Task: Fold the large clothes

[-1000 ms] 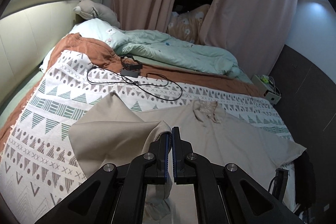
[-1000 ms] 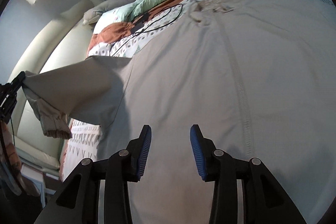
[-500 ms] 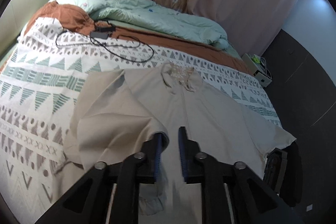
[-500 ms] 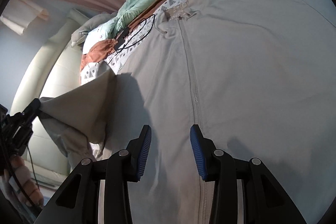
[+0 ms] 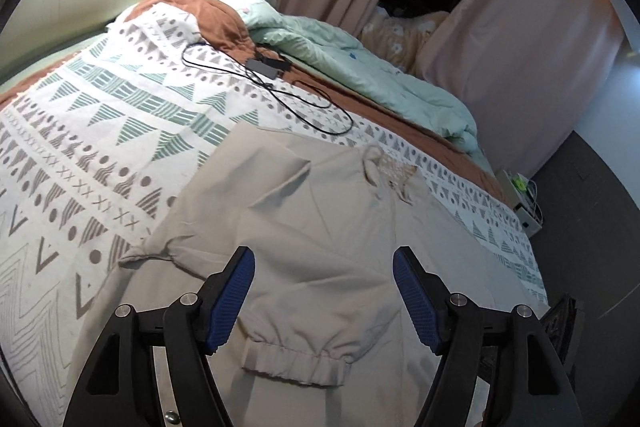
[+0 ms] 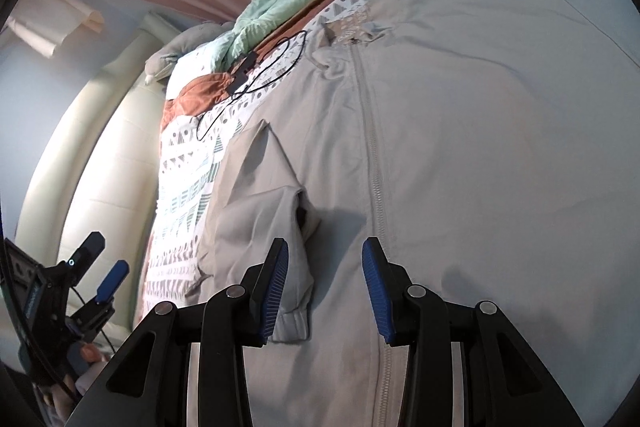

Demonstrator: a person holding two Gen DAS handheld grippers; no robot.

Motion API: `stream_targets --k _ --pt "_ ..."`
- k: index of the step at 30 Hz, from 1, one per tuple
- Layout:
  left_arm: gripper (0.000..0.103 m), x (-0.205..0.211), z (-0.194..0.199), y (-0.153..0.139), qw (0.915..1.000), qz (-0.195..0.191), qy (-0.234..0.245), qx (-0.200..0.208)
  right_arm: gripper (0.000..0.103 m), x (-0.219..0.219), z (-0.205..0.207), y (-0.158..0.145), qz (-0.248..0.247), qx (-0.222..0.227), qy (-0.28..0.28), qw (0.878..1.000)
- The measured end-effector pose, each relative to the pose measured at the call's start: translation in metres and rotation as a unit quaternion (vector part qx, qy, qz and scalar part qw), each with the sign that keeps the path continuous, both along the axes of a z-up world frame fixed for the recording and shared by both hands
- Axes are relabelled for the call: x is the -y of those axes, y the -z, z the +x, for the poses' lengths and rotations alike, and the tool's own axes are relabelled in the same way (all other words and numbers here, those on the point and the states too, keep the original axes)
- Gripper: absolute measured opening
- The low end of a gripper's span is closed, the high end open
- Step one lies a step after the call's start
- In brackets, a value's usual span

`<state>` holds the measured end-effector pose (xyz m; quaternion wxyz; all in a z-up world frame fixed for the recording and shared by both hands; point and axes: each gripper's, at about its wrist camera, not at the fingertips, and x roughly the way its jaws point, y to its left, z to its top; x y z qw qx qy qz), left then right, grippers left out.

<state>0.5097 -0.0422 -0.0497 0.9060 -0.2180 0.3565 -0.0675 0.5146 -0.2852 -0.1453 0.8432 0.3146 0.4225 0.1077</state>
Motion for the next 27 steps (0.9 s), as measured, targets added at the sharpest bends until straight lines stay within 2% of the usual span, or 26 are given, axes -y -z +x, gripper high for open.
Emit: stream_targets --k 4,7,8,12,20,21,23,27 --pt "0.073 -0.029 -0.013 0.014 0.9993 0.003 -0.038 0.003 0.041 -0.024 0.000 -0.010 -0.039 0.022 -0.024 0.999" --pt "0.073 -0.049 -0.014 0.024 0.9984 0.008 -0.056 -0.010 0.068 -0.051 0.000 -0.016 -0.067 0.043 -0.050 0.996" --pt "0.073 -0.055 -0.015 0.028 0.9980 0.003 -0.062 -0.013 0.072 -0.060 0.000 -0.016 -0.065 0.047 -0.061 0.995" --pt "0.073 -0.083 -0.019 0.040 0.9960 -0.021 -0.083 -0.024 0.072 -0.103 0.005 -0.013 -0.105 0.061 -0.102 0.987" --pt "0.072 -0.126 -0.030 0.049 0.9931 -0.034 -0.109 -0.028 0.072 -0.158 0.013 0.016 -0.151 0.033 -0.159 0.975" --pt "0.072 -0.131 -0.031 0.051 0.9928 -0.034 -0.111 -0.030 0.073 -0.163 0.013 0.019 -0.157 0.029 -0.165 0.973" --pt "0.072 -0.138 -0.033 0.052 0.9925 -0.030 -0.114 -0.033 0.080 -0.174 0.013 0.027 -0.177 0.022 -0.172 0.969" --pt "0.072 -0.148 -0.037 0.055 0.9920 -0.011 -0.120 -0.038 0.082 -0.194 0.014 0.042 -0.232 0.003 -0.185 0.955"
